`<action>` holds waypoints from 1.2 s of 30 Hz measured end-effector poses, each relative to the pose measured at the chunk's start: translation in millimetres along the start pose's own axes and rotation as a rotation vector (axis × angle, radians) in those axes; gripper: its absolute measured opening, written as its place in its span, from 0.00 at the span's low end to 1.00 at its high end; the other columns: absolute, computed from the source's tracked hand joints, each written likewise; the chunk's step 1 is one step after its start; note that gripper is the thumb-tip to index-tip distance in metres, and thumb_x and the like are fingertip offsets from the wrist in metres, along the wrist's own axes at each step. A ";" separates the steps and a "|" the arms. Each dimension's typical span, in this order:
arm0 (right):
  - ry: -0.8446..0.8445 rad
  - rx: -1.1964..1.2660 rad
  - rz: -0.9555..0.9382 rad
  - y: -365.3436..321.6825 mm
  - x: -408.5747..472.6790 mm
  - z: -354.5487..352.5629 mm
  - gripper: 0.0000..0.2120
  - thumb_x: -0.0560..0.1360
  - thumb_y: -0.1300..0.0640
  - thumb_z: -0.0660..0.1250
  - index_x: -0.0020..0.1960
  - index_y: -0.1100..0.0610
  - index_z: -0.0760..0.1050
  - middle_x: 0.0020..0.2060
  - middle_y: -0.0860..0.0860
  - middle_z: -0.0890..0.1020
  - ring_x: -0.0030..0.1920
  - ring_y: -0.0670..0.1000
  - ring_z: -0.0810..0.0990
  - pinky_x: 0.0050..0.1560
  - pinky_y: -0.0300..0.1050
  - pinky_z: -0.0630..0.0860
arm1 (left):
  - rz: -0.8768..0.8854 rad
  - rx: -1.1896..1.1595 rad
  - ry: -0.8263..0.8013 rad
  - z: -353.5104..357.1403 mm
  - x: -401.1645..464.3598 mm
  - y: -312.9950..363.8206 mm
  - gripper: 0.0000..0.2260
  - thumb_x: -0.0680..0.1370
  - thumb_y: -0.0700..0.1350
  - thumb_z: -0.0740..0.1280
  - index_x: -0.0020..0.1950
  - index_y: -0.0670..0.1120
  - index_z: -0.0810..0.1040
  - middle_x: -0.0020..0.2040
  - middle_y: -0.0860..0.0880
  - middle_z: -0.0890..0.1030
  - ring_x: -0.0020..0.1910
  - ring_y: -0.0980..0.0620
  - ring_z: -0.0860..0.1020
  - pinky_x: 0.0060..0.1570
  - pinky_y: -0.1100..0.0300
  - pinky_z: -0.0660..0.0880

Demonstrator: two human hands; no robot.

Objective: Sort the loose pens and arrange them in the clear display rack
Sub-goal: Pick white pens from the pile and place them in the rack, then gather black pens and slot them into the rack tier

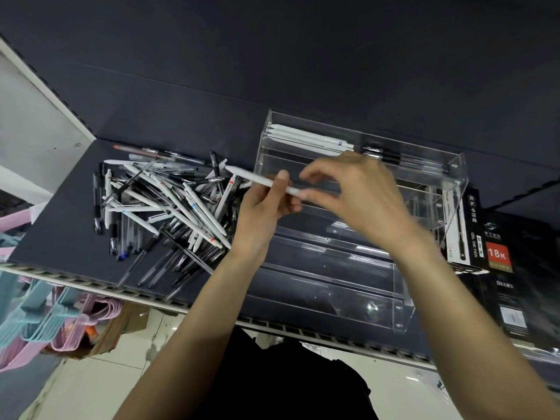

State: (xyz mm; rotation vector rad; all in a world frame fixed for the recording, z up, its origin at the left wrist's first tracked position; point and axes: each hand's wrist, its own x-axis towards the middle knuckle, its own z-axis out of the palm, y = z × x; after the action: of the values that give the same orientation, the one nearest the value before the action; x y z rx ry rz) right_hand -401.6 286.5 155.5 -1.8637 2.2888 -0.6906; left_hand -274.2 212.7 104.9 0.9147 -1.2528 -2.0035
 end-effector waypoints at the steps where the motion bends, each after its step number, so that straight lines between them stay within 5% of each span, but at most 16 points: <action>1: -0.003 -0.008 0.012 -1.5 -5.7 3.9 0.10 0.71 0.46 0.70 0.49 0.50 0.80 0.42 0.46 0.83 0.46 0.50 0.80 0.45 0.51 0.77 | 0.021 0.025 -0.019 5.1 1.4 0.9 0.13 0.82 0.45 0.59 0.43 0.40 0.77 0.35 0.47 0.80 0.35 0.55 0.79 0.42 0.63 0.79; 5: 0.166 0.050 0.090 16.9 -5.3 -3.4 0.05 0.72 0.49 0.71 0.45 0.49 0.81 0.37 0.46 0.83 0.39 0.48 0.80 0.42 0.51 0.78 | 0.109 0.158 -0.036 15.6 8.0 4.7 0.08 0.81 0.46 0.61 0.48 0.44 0.76 0.41 0.50 0.81 0.40 0.57 0.80 0.42 0.64 0.77; 9: 0.259 -0.006 0.219 44.8 14.0 -24.0 0.07 0.73 0.48 0.70 0.46 0.51 0.82 0.40 0.48 0.84 0.40 0.50 0.81 0.45 0.48 0.77 | 0.337 0.410 0.224 -8.4 21.9 5.1 0.09 0.77 0.46 0.68 0.56 0.49 0.74 0.45 0.56 0.78 0.43 0.62 0.77 0.45 0.66 0.74; 12: 0.142 -0.198 0.239 55.6 31.9 -28.9 0.07 0.75 0.49 0.69 0.49 0.50 0.82 0.46 0.50 0.82 0.46 0.54 0.80 0.46 0.43 0.70 | 0.348 0.390 0.347 -36.9 31.9 0.6 0.14 0.77 0.41 0.68 0.62 0.48 0.73 0.46 0.53 0.76 0.41 0.63 0.74 0.43 0.71 0.71; 20: -0.247 -0.233 0.242 49.3 72.9 -26.1 0.05 0.72 0.51 0.71 0.47 0.48 0.83 0.44 0.47 0.84 0.50 0.52 0.80 0.49 0.43 0.72 | 0.239 0.534 0.180 -54.8 41.2 -14.7 0.12 0.77 0.40 0.68 0.59 0.51 0.79 0.45 0.55 0.80 0.45 0.60 0.77 0.46 0.71 0.74; 26: -0.324 -0.222 0.207 46.6 85.7 -24.2 0.04 0.68 0.55 0.75 0.38 0.52 0.80 0.33 0.45 0.79 0.43 0.49 0.80 0.50 0.44 0.74 | 0.250 0.507 0.155 -56.3 44.7 -16.0 0.11 0.77 0.41 0.68 0.57 0.53 0.79 0.44 0.56 0.79 0.45 0.59 0.77 0.45 0.72 0.73; 31: -0.387 -0.299 0.179 46.1 88.9 -23.2 0.03 0.69 0.55 0.73 0.39 0.53 0.81 0.35 0.50 0.84 0.40 0.51 0.80 0.42 0.41 0.69 | 0.230 0.502 0.153 -57.2 45.6 -16.7 0.11 0.77 0.41 0.68 0.57 0.53 0.79 0.43 0.58 0.79 0.45 0.61 0.77 0.45 0.73 0.73; 33: -0.346 -0.322 0.172 44.9 84.8 -23.9 0.03 0.71 0.53 0.72 0.42 0.52 0.81 0.38 0.50 0.84 0.44 0.53 0.80 0.44 0.43 0.71 | 0.237 0.521 0.137 -58.7 44.6 -14.8 0.11 0.77 0.41 0.68 0.58 0.52 0.80 0.43 0.58 0.79 0.44 0.63 0.77 0.45 0.73 0.73; 36: -0.034 -0.259 0.131 32.1 64.5 -19.3 0.06 0.75 0.50 0.68 0.46 0.51 0.81 0.40 0.50 0.84 0.44 0.55 0.81 0.48 0.49 0.76 | 0.334 0.536 0.171 -69.4 35.1 -6.6 0.09 0.79 0.43 0.66 0.58 0.50 0.79 0.44 0.58 0.80 0.43 0.64 0.77 0.45 0.72 0.72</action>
State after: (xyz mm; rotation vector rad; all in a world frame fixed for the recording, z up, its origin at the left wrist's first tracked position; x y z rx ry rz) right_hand -453.0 235.2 172.1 -1.7851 2.5533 -0.3572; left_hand -239.8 152.9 68.4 1.0096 -1.7477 -1.3236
